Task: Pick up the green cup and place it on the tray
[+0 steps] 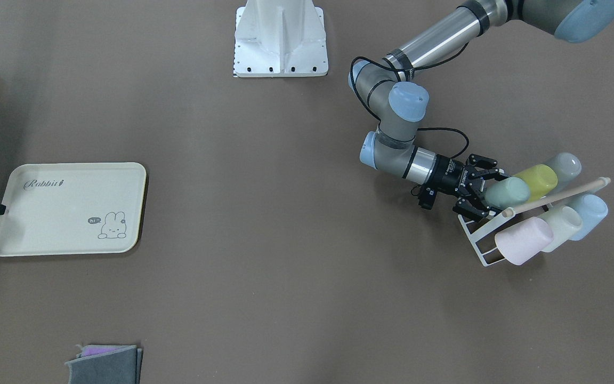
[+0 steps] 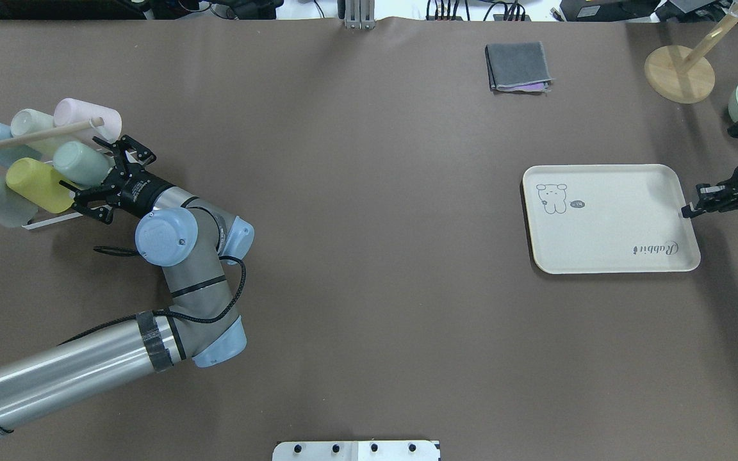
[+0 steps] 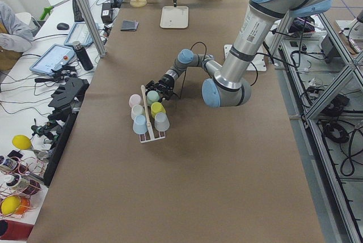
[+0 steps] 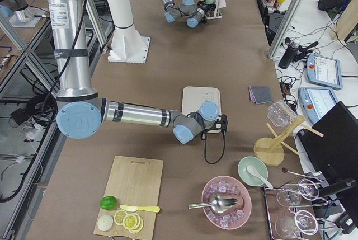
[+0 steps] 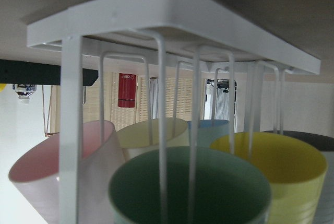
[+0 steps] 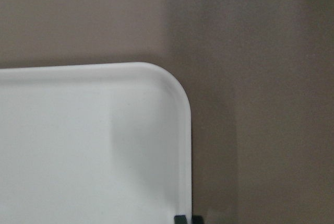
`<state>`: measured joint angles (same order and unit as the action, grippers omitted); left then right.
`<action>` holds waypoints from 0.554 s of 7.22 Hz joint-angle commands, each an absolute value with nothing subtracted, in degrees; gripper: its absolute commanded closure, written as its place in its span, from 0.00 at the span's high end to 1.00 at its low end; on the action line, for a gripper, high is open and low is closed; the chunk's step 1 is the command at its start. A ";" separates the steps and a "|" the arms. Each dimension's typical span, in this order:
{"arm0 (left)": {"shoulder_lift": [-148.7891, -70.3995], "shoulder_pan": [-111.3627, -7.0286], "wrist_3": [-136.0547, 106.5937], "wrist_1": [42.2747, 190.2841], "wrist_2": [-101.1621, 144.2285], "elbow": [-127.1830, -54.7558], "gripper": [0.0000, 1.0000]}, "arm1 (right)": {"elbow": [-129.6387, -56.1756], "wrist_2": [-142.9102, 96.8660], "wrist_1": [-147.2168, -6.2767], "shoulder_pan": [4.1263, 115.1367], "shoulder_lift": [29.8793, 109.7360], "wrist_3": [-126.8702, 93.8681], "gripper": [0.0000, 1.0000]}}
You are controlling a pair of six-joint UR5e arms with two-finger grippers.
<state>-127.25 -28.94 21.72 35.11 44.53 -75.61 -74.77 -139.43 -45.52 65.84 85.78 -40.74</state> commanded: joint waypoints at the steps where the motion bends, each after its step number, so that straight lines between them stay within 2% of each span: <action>1: -126.91 -29.18 21.71 35.33 44.21 -75.59 0.95 | -74.71 -143.59 -45.27 68.19 84.30 -40.52 0.00; 2: -126.83 -29.18 21.71 35.42 44.21 -75.59 0.94 | -74.71 -145.96 -45.18 69.33 83.50 -40.60 0.00; 4: -126.65 -29.09 21.71 35.68 44.30 -75.50 0.85 | -73.92 -147.39 -45.44 69.96 79.74 -42.26 0.00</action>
<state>-126.76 -29.15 21.71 35.50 44.27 -75.53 -74.31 -146.52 -45.28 69.55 82.02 -41.19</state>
